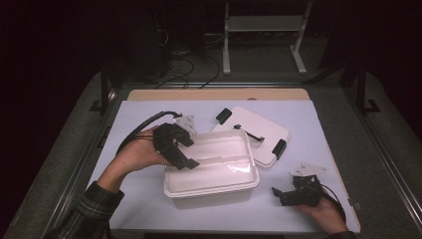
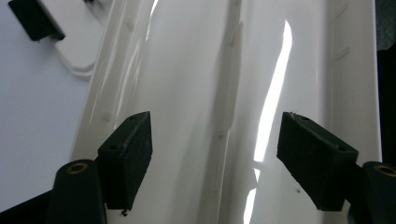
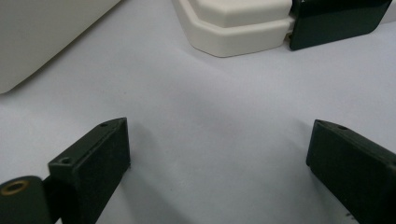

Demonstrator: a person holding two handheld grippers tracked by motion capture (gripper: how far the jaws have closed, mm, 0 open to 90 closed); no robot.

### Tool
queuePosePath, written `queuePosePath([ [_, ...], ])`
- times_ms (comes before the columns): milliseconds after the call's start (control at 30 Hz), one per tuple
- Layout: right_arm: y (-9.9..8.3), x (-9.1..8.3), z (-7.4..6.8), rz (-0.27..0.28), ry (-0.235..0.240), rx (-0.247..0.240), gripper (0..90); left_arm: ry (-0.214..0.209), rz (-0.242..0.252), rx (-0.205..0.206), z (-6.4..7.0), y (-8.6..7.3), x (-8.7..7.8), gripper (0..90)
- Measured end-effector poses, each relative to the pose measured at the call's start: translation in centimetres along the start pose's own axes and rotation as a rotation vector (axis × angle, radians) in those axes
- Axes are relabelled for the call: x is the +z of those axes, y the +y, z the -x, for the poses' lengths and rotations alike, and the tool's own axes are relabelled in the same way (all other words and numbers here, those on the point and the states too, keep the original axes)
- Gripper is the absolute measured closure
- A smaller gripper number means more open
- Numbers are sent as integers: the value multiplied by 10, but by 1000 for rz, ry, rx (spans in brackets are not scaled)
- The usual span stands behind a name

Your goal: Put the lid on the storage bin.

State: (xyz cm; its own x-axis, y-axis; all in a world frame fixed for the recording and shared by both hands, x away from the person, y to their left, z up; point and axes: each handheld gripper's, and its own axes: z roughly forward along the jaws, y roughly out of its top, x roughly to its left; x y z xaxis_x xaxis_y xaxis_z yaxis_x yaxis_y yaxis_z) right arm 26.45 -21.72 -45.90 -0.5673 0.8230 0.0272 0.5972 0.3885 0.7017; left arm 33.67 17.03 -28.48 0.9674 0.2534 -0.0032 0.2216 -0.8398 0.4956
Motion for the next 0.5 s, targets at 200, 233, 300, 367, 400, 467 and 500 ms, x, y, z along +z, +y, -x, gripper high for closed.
queuePosePath([
  [200,0,0,0,-2,-3,-4,56,54,25,-56,-2,-31,-19,186],
  [233,0,0,0,-2,-3,-4,56,54,25,-56,-2,-31,-19,183],
  [300,0,0,0,-2,-4,-4,57,65,30,-76,-3,-42,-25,183],
  [367,0,0,-1,-4,-4,-5,57,80,28,-87,-3,-51,-29,180],
  [400,1,0,0,-5,-3,-5,56,89,28,-95,-3,-55,-32,180],
  [467,1,0,0,-5,-1,-7,56,104,35,-111,-3,-65,-37,180],
  [500,2,0,0,-12,2,-6,56,116,43,-129,-4,-75,-42,176],
])
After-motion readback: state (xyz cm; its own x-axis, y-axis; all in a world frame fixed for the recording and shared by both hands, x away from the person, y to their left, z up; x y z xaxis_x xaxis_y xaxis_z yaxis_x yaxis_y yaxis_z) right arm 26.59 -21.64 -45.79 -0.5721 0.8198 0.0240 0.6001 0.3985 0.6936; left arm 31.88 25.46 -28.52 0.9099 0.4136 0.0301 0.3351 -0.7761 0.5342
